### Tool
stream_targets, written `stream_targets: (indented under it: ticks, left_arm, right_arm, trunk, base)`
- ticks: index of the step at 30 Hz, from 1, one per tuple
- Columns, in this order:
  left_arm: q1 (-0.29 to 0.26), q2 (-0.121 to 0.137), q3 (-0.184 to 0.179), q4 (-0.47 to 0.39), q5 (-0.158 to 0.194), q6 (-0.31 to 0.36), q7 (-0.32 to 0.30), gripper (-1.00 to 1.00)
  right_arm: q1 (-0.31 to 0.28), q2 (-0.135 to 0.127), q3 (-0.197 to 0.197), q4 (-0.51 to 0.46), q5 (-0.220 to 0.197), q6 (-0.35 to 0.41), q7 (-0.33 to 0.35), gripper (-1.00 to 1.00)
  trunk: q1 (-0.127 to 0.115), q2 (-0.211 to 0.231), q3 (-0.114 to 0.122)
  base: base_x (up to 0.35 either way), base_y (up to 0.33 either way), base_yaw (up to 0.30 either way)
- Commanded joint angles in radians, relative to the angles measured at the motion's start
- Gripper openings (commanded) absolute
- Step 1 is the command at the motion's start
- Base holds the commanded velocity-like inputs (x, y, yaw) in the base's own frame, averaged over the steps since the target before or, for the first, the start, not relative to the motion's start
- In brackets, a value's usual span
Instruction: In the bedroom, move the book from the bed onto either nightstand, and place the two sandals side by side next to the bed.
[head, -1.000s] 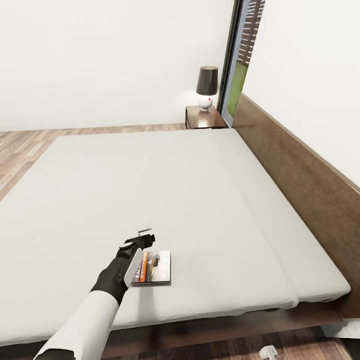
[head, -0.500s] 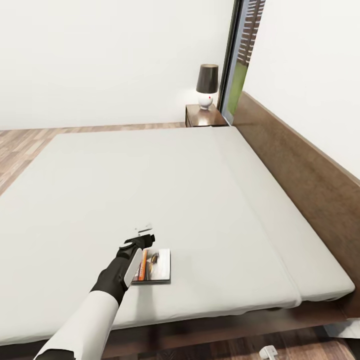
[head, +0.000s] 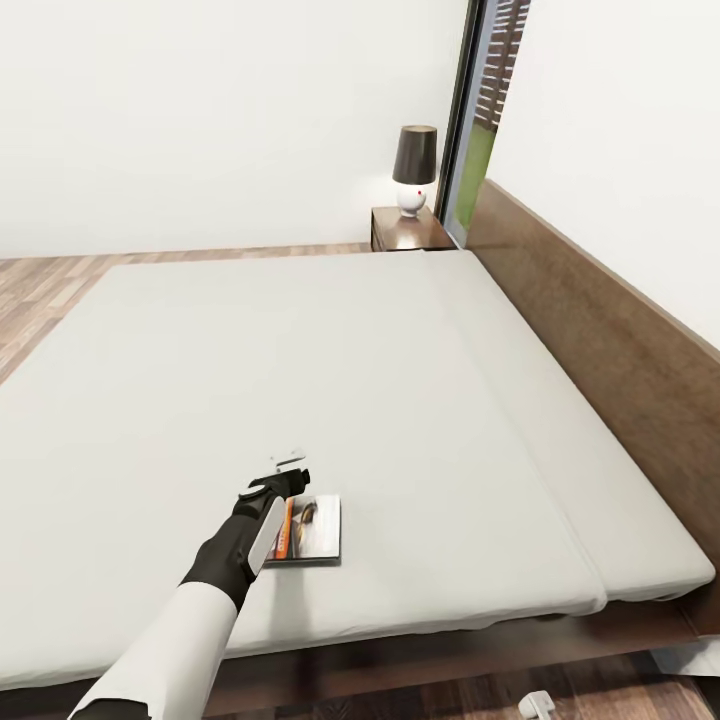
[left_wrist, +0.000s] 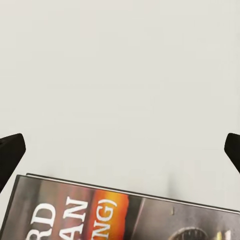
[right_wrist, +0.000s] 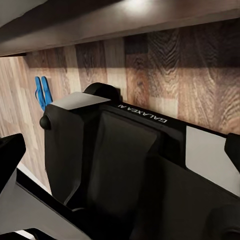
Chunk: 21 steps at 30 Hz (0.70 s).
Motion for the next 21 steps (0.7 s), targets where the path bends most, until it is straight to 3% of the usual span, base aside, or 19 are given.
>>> stream_targets:
  ticks: [1, 13, 21]
  left_arm:
    - [0.0, 0.0, 0.001, -0.002, 0.01, 0.004, 0.005, 1.0]
    - [0.0, 0.0, 0.001, -0.002, 0.01, 0.004, 0.005, 1.0]
    - [0.0, 0.0, 0.001, -0.003, 0.01, 0.004, 0.007, 1.0]
  right_arm:
    - [0.0, 0.0, -0.009, -0.002, 0.009, 0.009, 0.005, 1.0]
    - [0.0, 0.0, -0.009, -0.002, 0.009, 0.009, 0.005, 1.0]
    - [0.0, 0.0, -0.009, -0.002, 0.009, 0.009, 0.005, 1.0]
  trunk:
    - [0.0, 0.0, -0.001]
    - [0.0, 0.0, -0.001]
    - [0.031, -0.056, -0.026]
  base:
    - [0.0, 0.0, 0.0]
    - [0.0, 0.0, 0.0]
    - [0.0, 0.0, 0.0]
